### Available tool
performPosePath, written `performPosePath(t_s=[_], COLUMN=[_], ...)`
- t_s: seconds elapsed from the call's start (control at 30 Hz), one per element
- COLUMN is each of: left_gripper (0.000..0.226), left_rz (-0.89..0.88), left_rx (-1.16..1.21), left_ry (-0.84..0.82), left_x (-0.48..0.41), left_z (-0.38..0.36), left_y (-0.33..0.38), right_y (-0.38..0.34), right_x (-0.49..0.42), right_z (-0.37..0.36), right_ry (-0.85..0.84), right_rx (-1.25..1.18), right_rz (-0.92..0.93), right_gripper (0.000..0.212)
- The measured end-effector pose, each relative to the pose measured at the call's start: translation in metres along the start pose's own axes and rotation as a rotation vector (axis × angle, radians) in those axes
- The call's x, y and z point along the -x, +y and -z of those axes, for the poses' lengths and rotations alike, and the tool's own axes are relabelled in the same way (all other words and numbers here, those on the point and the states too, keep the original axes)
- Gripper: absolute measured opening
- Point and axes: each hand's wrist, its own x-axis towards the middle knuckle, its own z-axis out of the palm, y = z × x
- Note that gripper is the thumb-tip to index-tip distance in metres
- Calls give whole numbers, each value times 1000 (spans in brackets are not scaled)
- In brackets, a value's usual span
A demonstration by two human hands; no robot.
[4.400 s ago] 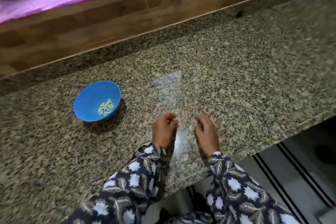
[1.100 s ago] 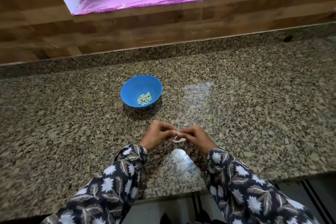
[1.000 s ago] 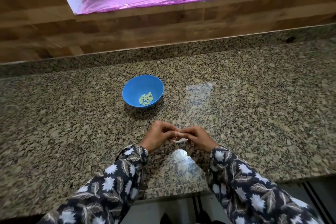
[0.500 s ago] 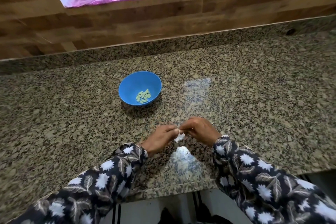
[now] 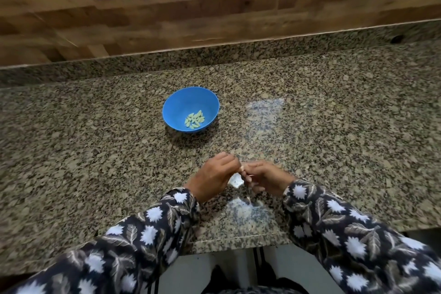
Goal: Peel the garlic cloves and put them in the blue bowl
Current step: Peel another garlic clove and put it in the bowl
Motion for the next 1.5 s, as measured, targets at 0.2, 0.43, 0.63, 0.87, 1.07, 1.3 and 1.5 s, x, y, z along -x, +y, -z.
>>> performPosePath(t_s=[0.2, 0.43, 0.63, 0.87, 1.07, 1.3, 1.5], left_gripper=[25, 31, 25, 16, 16, 17, 23], left_rz=[1090, 1383, 581, 856, 1083, 1007, 952], left_rx=[1033, 1565, 227, 561, 1251, 1001, 907], left_ry=[-78, -95, -57, 201, 367, 355, 313], left_x=[-17, -13, -2, -3, -12, -15, -17], left_z=[-4, -1, -19, -24, -17, -20, -27], left_y=[29, 26, 24, 24, 31, 35, 42], right_y=[5, 4, 14, 31, 28, 30, 30], right_x=[-9, -6, -7, -15, -9, -8, -13], right_z=[8, 6, -6, -9, -22, -14, -12], right_ry=[353, 399, 228, 446, 341, 436, 656], right_rx=[792, 1289, -117, 291, -290, 37, 427], right_rz=[421, 528, 0, 135, 162, 193, 299], right_gripper=[27, 26, 27, 31, 34, 28, 31])
